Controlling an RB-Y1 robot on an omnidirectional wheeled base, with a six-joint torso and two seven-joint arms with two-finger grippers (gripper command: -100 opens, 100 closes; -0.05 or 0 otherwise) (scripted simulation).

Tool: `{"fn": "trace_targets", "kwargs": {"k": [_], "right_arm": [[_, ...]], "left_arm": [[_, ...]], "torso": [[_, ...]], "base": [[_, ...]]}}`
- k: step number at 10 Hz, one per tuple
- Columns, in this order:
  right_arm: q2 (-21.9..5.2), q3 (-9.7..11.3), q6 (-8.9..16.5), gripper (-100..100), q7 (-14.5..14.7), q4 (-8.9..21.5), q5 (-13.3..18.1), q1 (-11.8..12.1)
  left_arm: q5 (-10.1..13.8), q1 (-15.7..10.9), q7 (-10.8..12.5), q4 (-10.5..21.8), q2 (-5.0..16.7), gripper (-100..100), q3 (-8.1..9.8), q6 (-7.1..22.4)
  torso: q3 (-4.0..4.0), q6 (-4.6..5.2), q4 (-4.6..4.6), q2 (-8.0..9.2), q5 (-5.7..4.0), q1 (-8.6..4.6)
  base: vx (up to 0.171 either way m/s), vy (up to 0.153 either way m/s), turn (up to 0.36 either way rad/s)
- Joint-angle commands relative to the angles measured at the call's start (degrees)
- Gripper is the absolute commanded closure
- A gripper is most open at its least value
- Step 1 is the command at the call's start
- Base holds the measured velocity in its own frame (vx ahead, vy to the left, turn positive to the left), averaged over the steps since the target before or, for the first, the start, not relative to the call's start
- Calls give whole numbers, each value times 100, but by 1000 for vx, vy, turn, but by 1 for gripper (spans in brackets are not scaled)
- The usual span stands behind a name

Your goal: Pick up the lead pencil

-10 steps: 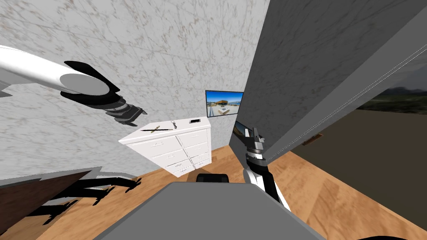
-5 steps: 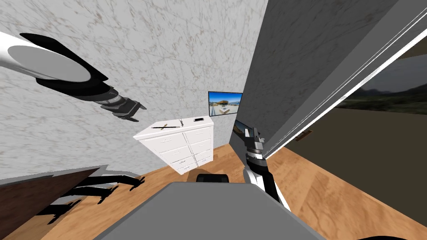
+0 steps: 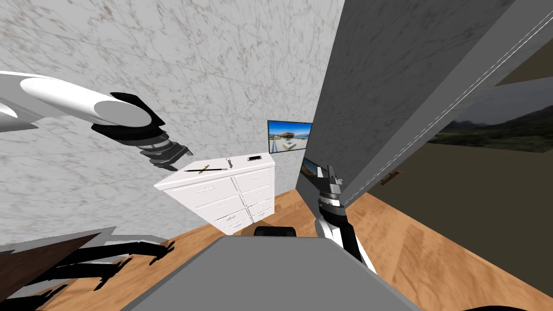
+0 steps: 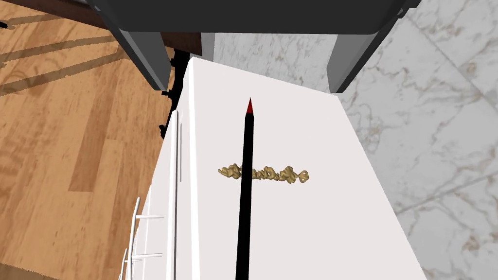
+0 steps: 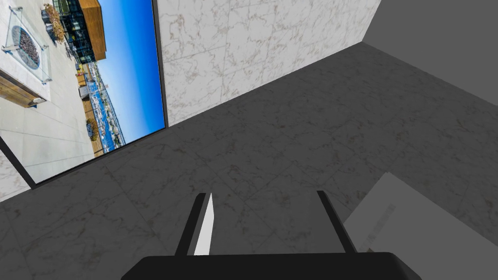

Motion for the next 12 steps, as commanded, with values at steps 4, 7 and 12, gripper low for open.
{"fn": "trace_targets", "kwargs": {"k": [4,7,12], "right_arm": [[0,0,0,0,0,0,0,-1],[0,0,0,0,0,0,0,0],[0,0,0,0,0,0,0,-2]], "left_arm": [[291,537,-177,25,135,-100,-541,18],[394,676,-208,46,215,-100,-672,-28],[142,656,-288,45,-63,100,-770,-110]], "torso": [[12,0,5,21,2,12],[9,0,4,15,2,9],[40,-3,18,66,0,10]], "base": [[89,-21,-36],[83,-18,-19],[-12,-14,-24]]}}
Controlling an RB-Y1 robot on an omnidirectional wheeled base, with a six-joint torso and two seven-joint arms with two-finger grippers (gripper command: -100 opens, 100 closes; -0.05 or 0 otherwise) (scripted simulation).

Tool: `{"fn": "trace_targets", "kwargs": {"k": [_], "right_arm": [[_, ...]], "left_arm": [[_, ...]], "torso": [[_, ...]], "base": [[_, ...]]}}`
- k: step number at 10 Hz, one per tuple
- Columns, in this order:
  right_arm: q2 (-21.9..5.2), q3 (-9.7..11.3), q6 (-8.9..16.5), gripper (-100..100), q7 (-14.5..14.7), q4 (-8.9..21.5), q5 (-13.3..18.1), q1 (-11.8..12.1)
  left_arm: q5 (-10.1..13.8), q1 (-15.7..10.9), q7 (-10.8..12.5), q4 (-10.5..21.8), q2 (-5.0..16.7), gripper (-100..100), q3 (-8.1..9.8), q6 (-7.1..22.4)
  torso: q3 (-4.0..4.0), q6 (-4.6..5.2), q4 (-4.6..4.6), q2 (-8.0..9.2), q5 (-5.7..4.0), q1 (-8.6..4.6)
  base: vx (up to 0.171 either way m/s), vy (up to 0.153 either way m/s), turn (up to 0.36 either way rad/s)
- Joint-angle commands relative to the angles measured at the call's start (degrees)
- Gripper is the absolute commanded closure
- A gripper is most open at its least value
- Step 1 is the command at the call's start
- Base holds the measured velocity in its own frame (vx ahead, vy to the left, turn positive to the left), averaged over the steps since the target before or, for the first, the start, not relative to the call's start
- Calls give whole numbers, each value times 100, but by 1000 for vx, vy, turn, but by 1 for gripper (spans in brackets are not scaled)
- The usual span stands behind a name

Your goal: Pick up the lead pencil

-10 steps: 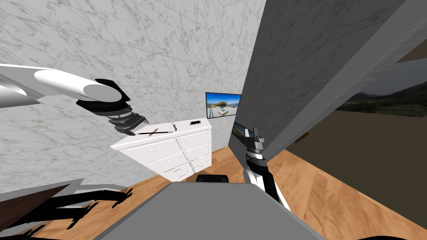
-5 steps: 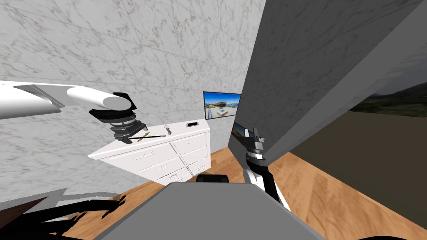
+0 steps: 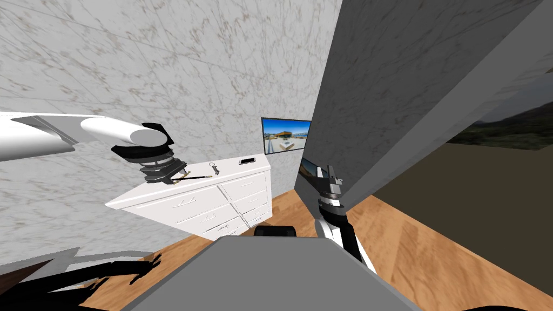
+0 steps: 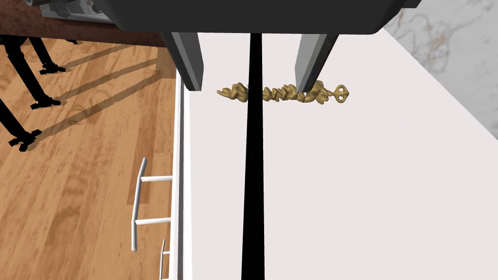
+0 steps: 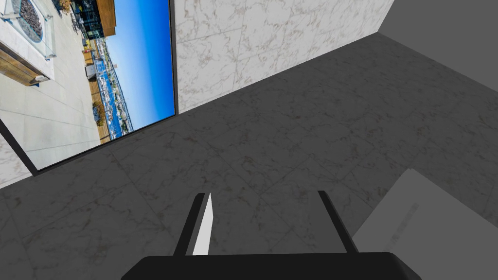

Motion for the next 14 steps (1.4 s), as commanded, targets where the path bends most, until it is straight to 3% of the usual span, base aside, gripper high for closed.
{"fn": "trace_targets", "kwargs": {"k": [1,4,5,6,9,10,11,12,13,14], "right_arm": [[0,0,0,0,0,0,0,0],[0,0,0,0,0,0,0,0],[0,0,0,0,0,0,0,0],[0,0,0,0,0,0,0,0],[0,0,0,0,0,0,0,0],[0,0,0,0,0,0,0,0],[0,0,0,0,0,0,0,0],[0,0,0,0,0,0,0,0],[0,0,0,0,0,0,0,0],[0,0,0,0,0,0,0,0]], "left_arm": [[0,0,0,0,0,100,0,0],[0,0,0,0,0,100,0,0],[0,0,0,0,0,0,0,0],[168,-26,2,-28,-40,-100,64,16],[488,-77,7,-83,-112,-100,188,49],[447,-46,-22,-31,-70,-100,145,14],[463,-45,-28,-28,-68,0,147,7],[174,-332,-146,83,-346,-100,93,253],[94,-400,-146,83,-346,-100,93,253],[-104,-605,-265,195,-581,-100,39,473]], "torso": [[0,0,0,0,0,0],[-2,0,-1,-3,1,2],[-2,0,-1,-3,1,2],[-2,0,-1,-3,1,2],[0,0,0,0,4,15],[1,0,0,2,4,15],[0,0,0,0,3,10],[-1,0,-1,-2,2,5],[1,1,0,3,2,3],[3,0,1,6,0,1]], "base": [[0,0,0],[0,0,0],[0,0,0],[-4,16,-11],[-10,32,-17],[-7,14,-4],[0,0,0],[-19,-9,-85],[-28,-10,-71],[-40,-17,-118]]}}
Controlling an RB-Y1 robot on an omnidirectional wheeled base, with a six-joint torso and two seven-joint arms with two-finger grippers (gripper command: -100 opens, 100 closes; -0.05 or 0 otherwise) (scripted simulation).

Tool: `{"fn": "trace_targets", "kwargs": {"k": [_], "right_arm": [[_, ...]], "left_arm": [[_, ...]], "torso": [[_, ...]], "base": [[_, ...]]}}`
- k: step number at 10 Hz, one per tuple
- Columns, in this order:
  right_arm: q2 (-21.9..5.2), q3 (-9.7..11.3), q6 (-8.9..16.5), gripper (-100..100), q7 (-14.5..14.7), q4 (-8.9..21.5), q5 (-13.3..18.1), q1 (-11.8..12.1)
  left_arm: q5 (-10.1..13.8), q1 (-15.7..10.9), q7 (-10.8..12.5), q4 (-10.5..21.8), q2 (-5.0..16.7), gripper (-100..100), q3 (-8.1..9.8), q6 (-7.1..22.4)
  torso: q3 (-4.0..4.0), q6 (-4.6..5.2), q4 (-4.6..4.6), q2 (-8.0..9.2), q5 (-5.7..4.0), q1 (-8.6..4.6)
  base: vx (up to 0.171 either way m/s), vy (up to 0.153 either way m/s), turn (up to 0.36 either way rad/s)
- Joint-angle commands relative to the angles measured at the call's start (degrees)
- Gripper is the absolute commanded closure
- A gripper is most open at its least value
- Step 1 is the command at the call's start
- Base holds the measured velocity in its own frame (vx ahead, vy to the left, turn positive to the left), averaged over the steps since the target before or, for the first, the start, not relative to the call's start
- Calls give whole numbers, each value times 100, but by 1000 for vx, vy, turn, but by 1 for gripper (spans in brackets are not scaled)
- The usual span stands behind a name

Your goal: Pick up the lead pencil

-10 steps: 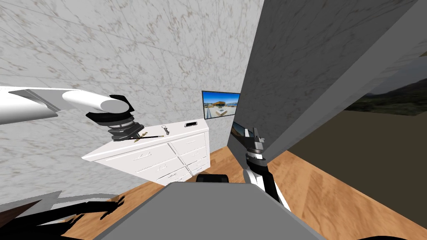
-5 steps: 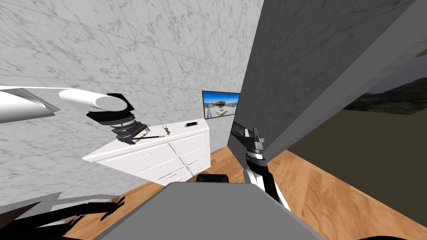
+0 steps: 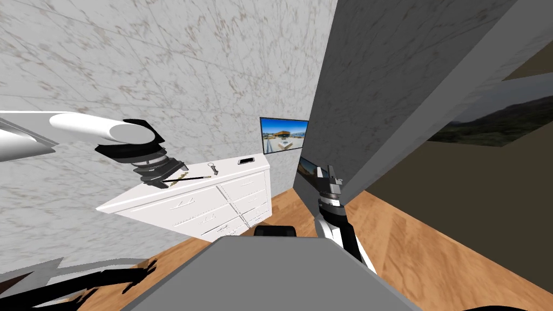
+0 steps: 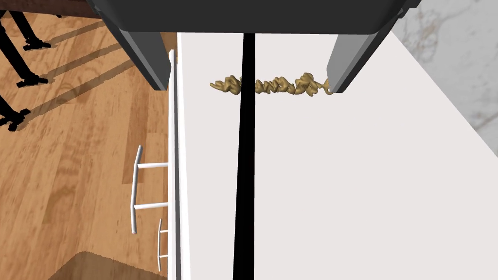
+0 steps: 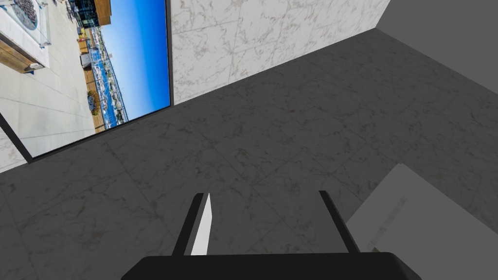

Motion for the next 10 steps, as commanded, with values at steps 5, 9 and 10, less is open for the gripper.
{"fn": "trace_targets", "kwargs": {"k": [5,9,10], "right_arm": [[0,0,0,0,0,0,0,0],[0,0,0,0,0,0,0,0],[0,0,0,0,0,0,0,1]], "left_arm": [[-1004,-969,-294,272,-698,-100,-133,656],[-1705,-1679,-532,494,-1253,-100,-241,1148],[-1738,-1685,-532,494,-1253,-100,-241,1148]], "torso": [[-1,-1,0,-3,0,2],[-2,0,-1,-4,-1,-1],[-2,-1,-1,-5,-2,-1]], "base": [[-27,-15,-73],[-28,-17,-79],[-11,-3,-4]]}}
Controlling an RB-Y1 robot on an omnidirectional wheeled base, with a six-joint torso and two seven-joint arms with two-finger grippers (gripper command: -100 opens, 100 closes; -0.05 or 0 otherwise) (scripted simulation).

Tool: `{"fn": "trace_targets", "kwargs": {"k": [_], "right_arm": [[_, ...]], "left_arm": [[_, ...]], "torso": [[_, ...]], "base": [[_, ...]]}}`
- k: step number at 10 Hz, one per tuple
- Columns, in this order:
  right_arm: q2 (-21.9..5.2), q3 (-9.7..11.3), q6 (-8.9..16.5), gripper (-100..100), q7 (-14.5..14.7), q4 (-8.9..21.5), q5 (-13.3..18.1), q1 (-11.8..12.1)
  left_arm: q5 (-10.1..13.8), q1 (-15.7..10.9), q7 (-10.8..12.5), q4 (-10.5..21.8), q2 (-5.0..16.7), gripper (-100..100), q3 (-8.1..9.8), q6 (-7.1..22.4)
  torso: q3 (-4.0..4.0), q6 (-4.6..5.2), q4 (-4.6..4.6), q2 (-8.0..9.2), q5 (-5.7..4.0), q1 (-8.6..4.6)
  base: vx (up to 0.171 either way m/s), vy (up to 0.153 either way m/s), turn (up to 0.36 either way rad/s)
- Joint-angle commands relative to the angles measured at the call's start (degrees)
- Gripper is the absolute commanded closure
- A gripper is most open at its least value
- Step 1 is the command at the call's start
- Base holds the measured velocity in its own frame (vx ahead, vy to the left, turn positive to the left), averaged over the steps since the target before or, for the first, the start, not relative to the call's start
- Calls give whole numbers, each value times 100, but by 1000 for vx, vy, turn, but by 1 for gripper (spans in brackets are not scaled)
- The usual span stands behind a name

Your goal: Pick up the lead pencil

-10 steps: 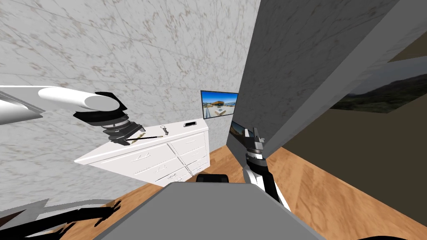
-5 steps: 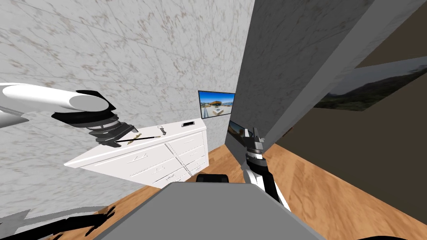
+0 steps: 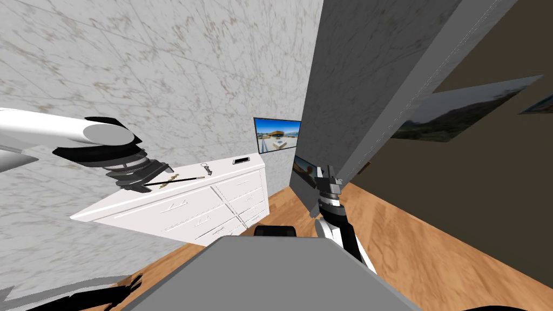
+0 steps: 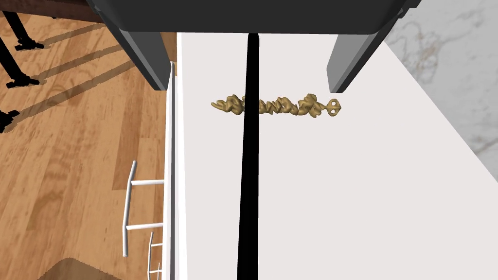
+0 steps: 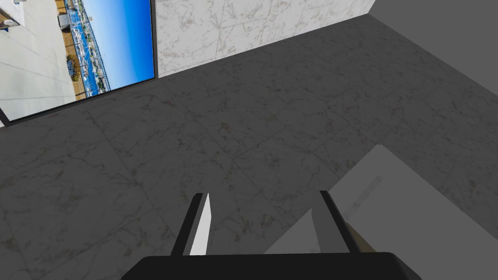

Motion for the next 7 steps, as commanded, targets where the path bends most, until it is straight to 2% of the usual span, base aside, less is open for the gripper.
{"fn": "trace_targets", "kwargs": {"k": [1,2,3,4,5,6,7], "right_arm": [[0,0,0,0,0,0,0,0],[0,0,0,0,0,0,0,-1],[0,0,0,0,0,0,0,0],[0,0,0,0,0,0,0,-1],[0,0,0,0,0,0,0,0],[0,0,0,0,0,0,0,0],[0,0,0,0,0,0,0,-1]], "left_arm": [[-286,-286,-120,100,-286,-100,-30,274],[-427,-380,-120,100,-309,-100,-30,274],[-612,-587,-239,212,-548,-100,-84,519],[-751,-735,-239,212,-586,-100,-84,519],[-794,-735,-239,212,-586,-100,-84,519],[-1026,-1000,-358,323,-850,-100,-138,765],[-1161,-1090,-358,323,-863,-100,-138,765]], "torso": [[0,0,0,0,0,0],[-1,4,-2,-1,1,-1],[-1,1,-1,0,0,-1],[0,4,-1,1,0,-3],[1,1,0,2,0,-2],[0,-1,0,0,0,0],[-1,4,-2,0,1,-1]], "base": [[-15,-13,-102],[-20,-12,-62],[-27,-19,-101],[-28,-13,-59],[-14,-4,8],[-20,-14,-96],[-25,-15,-69]]}}
